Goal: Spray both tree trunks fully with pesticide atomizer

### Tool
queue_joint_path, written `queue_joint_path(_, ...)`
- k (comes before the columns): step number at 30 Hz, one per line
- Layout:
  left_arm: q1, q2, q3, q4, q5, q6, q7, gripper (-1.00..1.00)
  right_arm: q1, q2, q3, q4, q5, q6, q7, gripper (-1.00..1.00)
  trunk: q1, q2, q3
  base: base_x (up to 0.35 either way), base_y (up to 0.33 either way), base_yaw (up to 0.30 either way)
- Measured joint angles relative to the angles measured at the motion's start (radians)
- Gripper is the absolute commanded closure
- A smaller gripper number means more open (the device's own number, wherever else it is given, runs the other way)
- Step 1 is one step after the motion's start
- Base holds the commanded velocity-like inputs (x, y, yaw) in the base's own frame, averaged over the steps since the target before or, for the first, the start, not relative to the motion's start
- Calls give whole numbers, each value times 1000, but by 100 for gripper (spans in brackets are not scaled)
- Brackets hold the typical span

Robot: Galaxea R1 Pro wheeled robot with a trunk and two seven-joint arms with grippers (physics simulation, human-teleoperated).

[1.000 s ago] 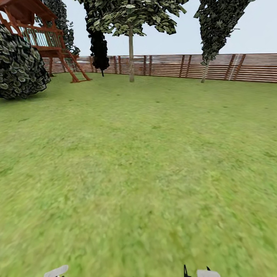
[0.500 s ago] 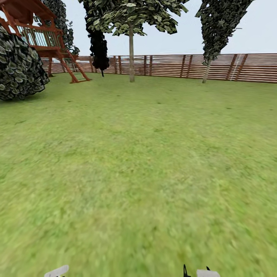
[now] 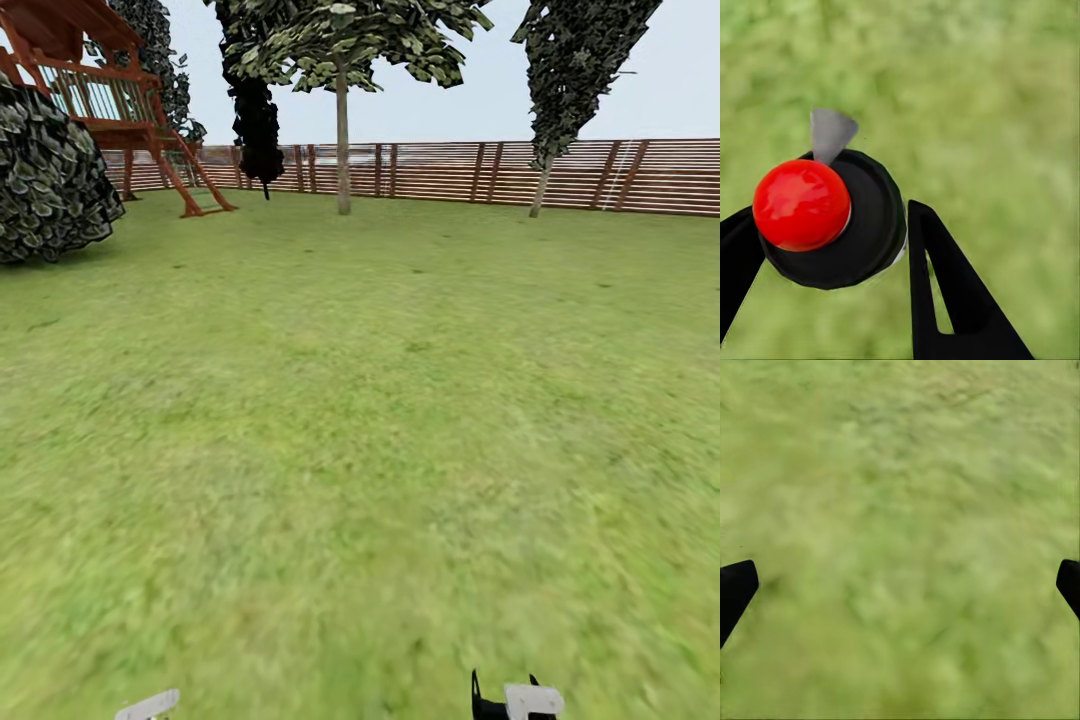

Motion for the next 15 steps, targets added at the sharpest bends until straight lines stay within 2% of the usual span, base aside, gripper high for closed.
queue_joint_path(4, 0, 1, 0, 0, 1, 0, 1, 100, 0, -1, 27, 2, 13, 0, -1, -100, 0, 0, 0, 338, 76, 0)
queue_joint_path(15, 0, 0, 0, 0, 1, 0, 0, 100, 1, -3, 30, 6, 14, -1, -2, -100, 0, 0, 0, 338, 76, 1)
